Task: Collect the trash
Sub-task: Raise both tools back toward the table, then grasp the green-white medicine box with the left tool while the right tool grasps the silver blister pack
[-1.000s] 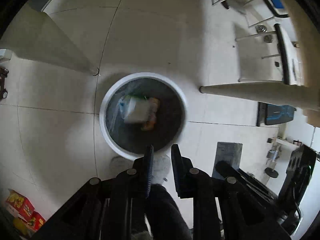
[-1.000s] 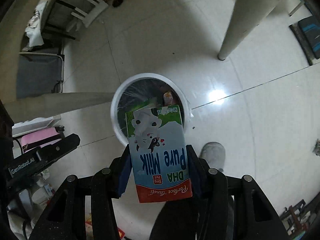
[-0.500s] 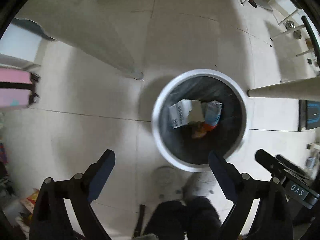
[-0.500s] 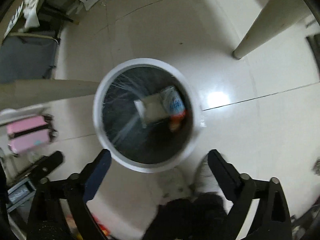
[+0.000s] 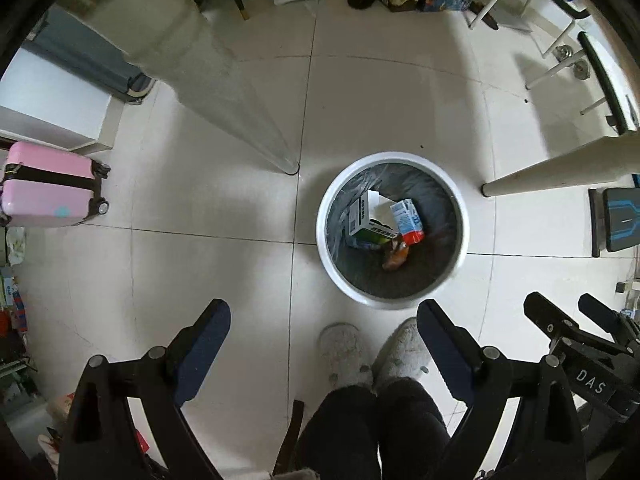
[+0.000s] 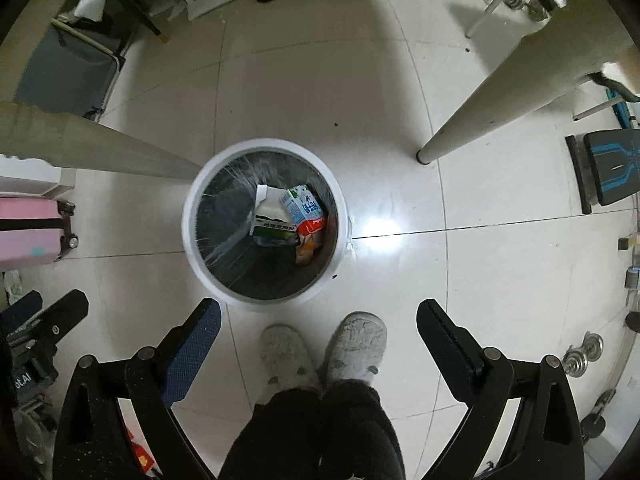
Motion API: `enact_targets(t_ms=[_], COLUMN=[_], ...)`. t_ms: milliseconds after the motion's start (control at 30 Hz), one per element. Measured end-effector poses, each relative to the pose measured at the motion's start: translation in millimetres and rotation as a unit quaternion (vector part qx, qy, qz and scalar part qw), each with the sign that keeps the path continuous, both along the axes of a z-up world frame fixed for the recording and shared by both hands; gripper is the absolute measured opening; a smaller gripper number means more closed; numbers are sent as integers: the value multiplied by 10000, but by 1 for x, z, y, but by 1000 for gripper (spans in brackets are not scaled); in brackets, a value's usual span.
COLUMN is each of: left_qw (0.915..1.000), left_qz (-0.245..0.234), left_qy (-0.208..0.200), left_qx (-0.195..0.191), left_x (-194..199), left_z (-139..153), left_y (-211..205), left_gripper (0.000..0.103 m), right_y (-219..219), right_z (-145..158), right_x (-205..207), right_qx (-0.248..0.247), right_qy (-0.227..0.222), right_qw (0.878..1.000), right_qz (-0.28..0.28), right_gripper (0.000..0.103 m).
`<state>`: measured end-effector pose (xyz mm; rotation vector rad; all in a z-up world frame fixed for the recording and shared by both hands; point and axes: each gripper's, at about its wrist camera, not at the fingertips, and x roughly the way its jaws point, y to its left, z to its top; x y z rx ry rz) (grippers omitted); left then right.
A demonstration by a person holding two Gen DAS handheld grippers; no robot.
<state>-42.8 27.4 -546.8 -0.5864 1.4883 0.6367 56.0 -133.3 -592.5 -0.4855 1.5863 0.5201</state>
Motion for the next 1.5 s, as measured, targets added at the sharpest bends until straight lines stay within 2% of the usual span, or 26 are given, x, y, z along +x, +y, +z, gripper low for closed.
enact_targets(t_ms=[67, 233, 533, 667, 833, 967, 1067, 1133, 1267, 1367, 1500], left_qw=[9998, 9997, 9984, 9964, 9921, 9894, 9885, 9889, 9928, 9936, 9928], left_qz=[-33, -17, 30, 59, 64, 70, 107, 241, 544, 799, 1015], left_qy=[-169, -233, -528, -735, -965, -1020, -948, -804, -408, -89, 146], left_qx=[21, 78, 200, 407, 796, 1035, 1175, 1224, 989, 790, 621], left_x=[-4, -17, -38, -37, -11, 29, 72, 111, 165, 198, 218], left_z=[19, 77, 186, 230, 273, 290, 294, 285, 256, 231, 212], left_y=[-4, -14, -18, -15, 0, 18, 30, 40, 60, 75, 87], left_gripper=[95, 95, 95, 95, 95, 95, 95, 95, 95, 95, 95], right_y=[-3, -8, -12, -9, 0, 8, 16, 27, 69, 103, 137], right_z=[27, 91, 230, 284, 340, 369, 372, 362, 319, 284, 253], right_x=[-1, -13, -31, -29, 5, 66, 124, 165, 243, 280, 303], right_qx=[27, 154, 492, 727, 1078, 1235, 1186, 1139, 833, 586, 318], right_qy=[-51, 8, -36, -43, -58, -214, -306, -356, -337, -220, -122], right_qw=[10000, 9998, 9987, 9973, 9940, 9914, 9916, 9918, 9956, 9980, 9983], right_qz=[29, 113, 154, 74, -147, -366, -420, -453, -278, 30, 473], right_gripper=[99, 99, 99, 99, 99, 100, 100, 99, 99, 99, 96])
